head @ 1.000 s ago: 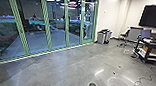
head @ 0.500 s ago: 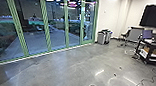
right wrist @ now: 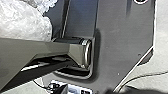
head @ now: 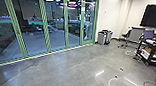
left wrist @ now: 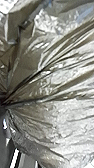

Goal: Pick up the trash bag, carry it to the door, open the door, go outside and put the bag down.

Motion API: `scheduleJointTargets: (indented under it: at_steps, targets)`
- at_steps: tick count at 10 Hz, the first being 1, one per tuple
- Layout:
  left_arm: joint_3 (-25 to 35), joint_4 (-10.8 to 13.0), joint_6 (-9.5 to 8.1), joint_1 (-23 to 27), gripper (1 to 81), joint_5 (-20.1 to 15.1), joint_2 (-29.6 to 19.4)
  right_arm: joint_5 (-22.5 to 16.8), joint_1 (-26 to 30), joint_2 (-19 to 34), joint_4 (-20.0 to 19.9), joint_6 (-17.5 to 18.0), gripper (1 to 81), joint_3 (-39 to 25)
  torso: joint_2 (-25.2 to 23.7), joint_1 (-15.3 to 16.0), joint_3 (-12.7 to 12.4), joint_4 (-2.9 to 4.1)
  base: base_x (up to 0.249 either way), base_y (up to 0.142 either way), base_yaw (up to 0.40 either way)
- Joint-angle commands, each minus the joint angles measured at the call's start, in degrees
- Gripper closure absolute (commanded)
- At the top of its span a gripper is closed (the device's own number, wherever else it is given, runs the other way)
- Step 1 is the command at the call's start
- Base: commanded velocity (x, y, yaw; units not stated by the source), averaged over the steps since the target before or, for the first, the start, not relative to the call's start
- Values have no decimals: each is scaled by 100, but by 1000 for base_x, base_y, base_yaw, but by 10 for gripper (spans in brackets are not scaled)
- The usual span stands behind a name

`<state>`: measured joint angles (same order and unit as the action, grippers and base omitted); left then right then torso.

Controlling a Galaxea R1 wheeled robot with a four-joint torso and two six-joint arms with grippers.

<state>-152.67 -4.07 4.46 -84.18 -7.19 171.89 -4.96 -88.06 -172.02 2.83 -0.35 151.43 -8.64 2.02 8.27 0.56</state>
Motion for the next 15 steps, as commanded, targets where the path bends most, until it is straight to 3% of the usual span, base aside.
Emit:
scheduleJointTargets:
  at_steps: [1, 4, 15]
  targets:
    - [27, 20, 28, 274, 811, -379, -22, -356, 276, -28, 25, -17, 10, -18, 0, 0, 0, 0, 146, 0, 0]
    - [27, 20, 28, 283, 811, -379, -22, -365, 276, -37, 34, -17, 10, -18, 0, 0, 0, 0, 146, 0, 0]
    - [27, 20, 28, 291, 811, -388, -5, -357, 258, -37, 25, -17, 10, -1, 0, -2, 0, 0, 146, -65, 0]
